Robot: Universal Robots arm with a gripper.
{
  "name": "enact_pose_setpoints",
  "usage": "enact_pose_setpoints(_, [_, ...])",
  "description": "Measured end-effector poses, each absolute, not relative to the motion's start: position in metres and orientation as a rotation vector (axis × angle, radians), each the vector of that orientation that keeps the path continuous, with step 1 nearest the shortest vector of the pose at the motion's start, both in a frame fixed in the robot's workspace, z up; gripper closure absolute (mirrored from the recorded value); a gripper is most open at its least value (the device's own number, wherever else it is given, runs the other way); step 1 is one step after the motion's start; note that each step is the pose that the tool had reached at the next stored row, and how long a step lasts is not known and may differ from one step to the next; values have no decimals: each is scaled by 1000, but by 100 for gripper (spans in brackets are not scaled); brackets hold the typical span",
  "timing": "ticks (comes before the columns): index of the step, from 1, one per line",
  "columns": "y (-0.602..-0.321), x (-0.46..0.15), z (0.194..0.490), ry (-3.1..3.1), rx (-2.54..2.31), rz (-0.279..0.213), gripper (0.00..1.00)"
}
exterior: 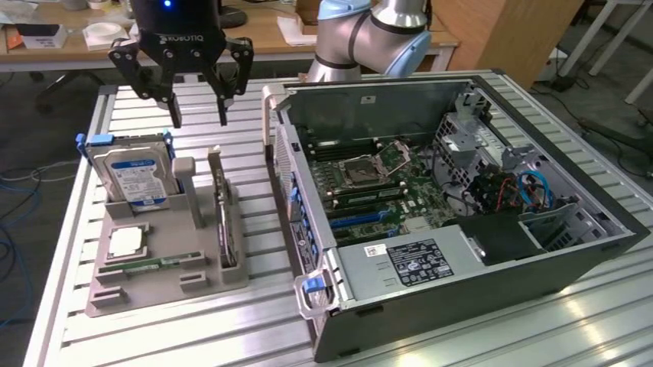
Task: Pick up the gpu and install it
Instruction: 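Pick up the gpu and move the gpu toward the slot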
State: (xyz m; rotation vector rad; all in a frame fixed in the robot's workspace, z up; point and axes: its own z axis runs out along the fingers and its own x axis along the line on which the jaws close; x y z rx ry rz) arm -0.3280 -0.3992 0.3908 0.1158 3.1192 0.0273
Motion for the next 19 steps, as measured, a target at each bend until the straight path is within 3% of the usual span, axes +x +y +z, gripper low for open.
enact_pose_setpoints(19, [-418, -328, 371, 3134, -33, 29, 41])
